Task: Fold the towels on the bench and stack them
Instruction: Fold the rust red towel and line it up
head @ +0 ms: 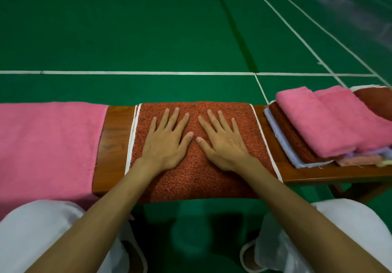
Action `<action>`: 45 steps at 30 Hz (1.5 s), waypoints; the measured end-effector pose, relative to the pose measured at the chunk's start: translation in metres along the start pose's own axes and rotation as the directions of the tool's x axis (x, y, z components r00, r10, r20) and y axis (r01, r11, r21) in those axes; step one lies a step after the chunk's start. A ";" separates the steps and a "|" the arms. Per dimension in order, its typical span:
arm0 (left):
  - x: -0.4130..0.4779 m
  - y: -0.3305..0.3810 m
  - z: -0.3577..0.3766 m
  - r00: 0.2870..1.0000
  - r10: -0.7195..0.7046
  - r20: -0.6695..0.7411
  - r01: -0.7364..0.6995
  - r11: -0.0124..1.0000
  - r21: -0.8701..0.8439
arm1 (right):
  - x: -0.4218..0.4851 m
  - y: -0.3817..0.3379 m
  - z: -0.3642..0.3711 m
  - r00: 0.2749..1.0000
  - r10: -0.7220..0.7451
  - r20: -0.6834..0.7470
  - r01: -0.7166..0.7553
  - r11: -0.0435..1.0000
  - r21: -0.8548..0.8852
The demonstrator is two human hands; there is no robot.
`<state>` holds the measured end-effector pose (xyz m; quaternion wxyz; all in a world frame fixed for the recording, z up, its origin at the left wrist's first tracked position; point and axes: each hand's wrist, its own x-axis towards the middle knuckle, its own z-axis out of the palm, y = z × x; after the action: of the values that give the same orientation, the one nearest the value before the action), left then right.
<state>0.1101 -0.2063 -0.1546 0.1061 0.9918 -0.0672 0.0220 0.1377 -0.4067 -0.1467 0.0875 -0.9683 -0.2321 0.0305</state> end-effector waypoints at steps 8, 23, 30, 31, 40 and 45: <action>-0.012 -0.046 -0.011 0.991 -0.132 -0.009 0.133 0.991 0.006 | -0.013 0.062 -0.010 0.975 0.218 -0.042 -0.219 0.975 -0.021; -0.021 -0.055 -0.016 0.989 -0.144 -0.027 0.142 0.988 -0.065 | -0.016 0.065 -0.012 0.958 0.281 -0.052 -0.282 0.959 -0.013; -0.034 -0.060 -0.030 0.916 -0.317 -0.248 0.275 0.943 -0.190 | -0.018 0.058 -0.024 0.893 0.369 -0.256 -0.338 0.928 0.159; -0.035 -0.063 -0.031 0.901 -0.344 -0.264 0.301 0.934 -0.191 | -0.020 0.057 -0.027 0.877 0.391 -0.278 -0.364 0.920 0.146; -0.040 -0.068 -0.033 0.865 -0.432 -0.257 0.364 0.891 -0.271 | -0.021 0.049 -0.043 0.808 0.554 -0.199 -0.537 0.832 0.136; -0.038 -0.069 -0.033 0.907 -0.353 -0.229 0.292 0.920 -0.261 | -0.020 0.054 -0.041 0.820 0.551 -0.158 -0.504 0.824 0.259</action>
<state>0.0810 -0.1272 -0.1385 0.2259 0.9587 0.1118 0.1320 0.1474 -0.4693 -0.1162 0.2007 -0.9771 0.0622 -0.0328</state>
